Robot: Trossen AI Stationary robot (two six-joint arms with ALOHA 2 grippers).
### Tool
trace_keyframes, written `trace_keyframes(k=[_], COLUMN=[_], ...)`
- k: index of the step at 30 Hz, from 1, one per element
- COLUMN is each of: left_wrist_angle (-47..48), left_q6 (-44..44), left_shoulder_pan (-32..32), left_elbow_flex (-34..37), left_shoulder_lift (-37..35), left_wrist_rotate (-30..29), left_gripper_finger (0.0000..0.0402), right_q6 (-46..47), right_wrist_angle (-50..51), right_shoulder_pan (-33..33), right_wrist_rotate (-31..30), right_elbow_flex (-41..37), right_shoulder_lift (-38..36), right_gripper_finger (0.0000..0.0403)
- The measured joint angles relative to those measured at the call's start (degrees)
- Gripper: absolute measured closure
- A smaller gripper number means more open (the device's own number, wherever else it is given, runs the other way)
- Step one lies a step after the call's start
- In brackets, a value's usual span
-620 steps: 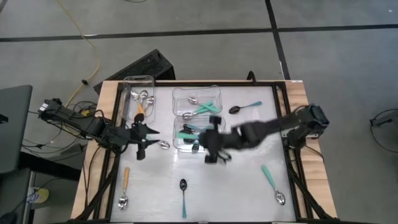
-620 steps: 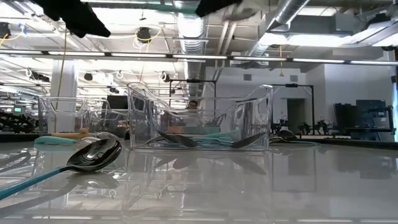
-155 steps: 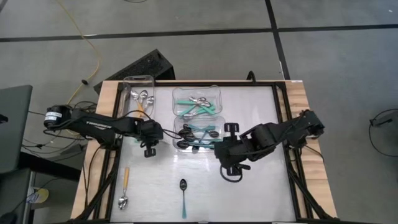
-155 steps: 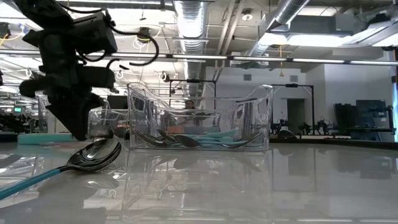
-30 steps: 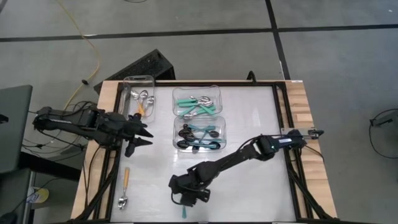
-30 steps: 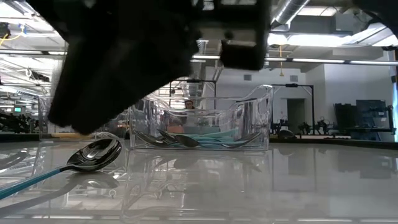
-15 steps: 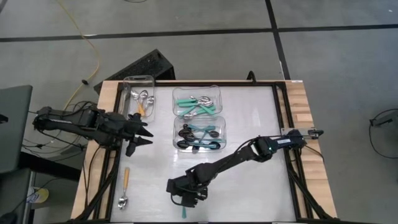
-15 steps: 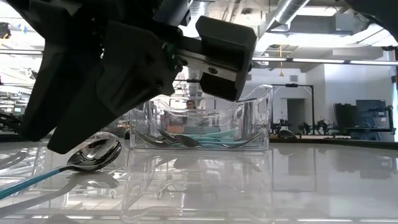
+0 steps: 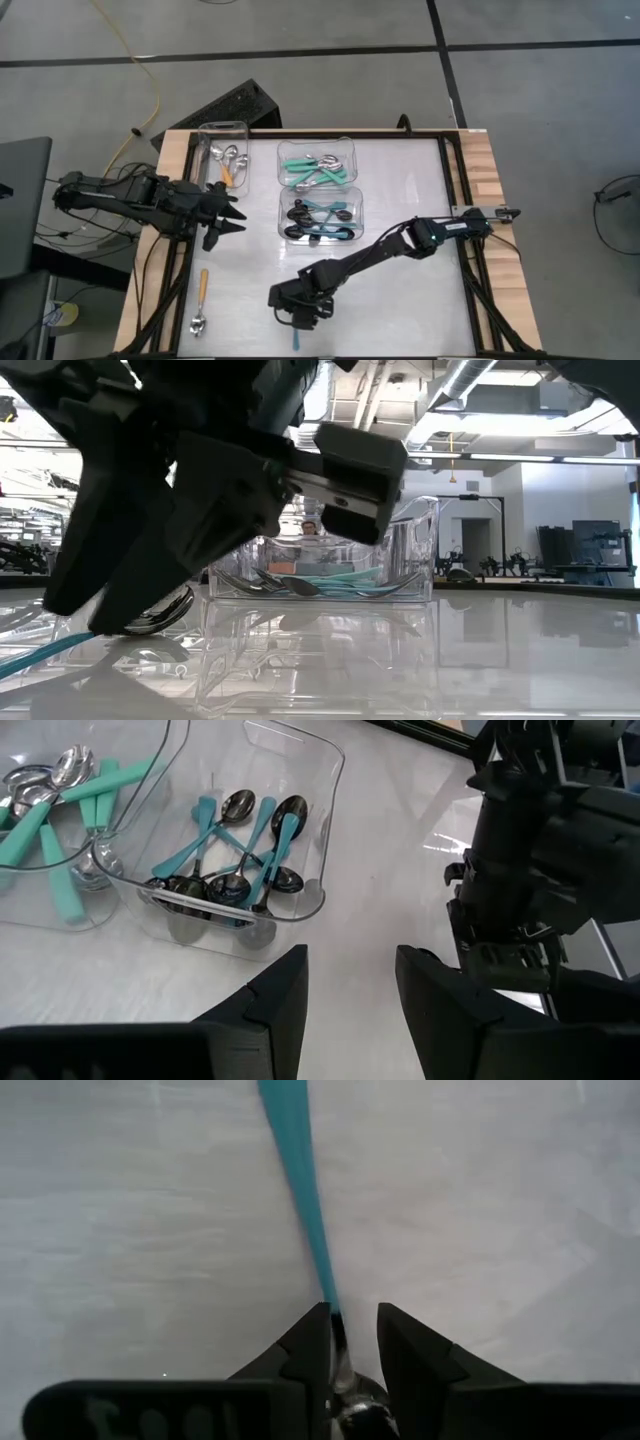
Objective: Sort silverware by color (type)
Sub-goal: Put the blue spoon into the bottom transparent bin
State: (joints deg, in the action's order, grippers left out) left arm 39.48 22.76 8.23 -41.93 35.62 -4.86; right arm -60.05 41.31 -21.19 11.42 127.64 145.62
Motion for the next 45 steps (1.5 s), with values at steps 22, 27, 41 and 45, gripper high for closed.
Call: trace_keyframes(k=[22,27,41,45], left_wrist_angle=[0.0,0.0,-0.2,0.2], left_q6=[0.4,0.4,0.3,0.4], left_shoulder_pan=[0.0,0.0,0.0,0.0], left_elbow_flex=[0.0,0.0,0.0,0.0], left_shoulder_lift=[0.0,0.0,0.0,0.0], left_wrist_rotate=[-0.1,-0.1,-0.1,1.0], left_gripper_finger=[0.0265,0.0265,0.0265,0.0265], right_q6=[8.8,15.1,30.4,33.2], right_wrist_angle=[2.7,5.9,15.4,19.9], right_shoulder_pan=[0.4,0.4,2.8,6.1], right_wrist_rotate=[0.5,0.4,-3.8,-6.9], right_elbow_flex=[-2.2,-2.4,-2.4,-2.3], right_shoulder_lift=[-0.2,-1.9,-17.7,-22.7], right_gripper_finger=[0.0357,0.0380,0.0380,0.0381])
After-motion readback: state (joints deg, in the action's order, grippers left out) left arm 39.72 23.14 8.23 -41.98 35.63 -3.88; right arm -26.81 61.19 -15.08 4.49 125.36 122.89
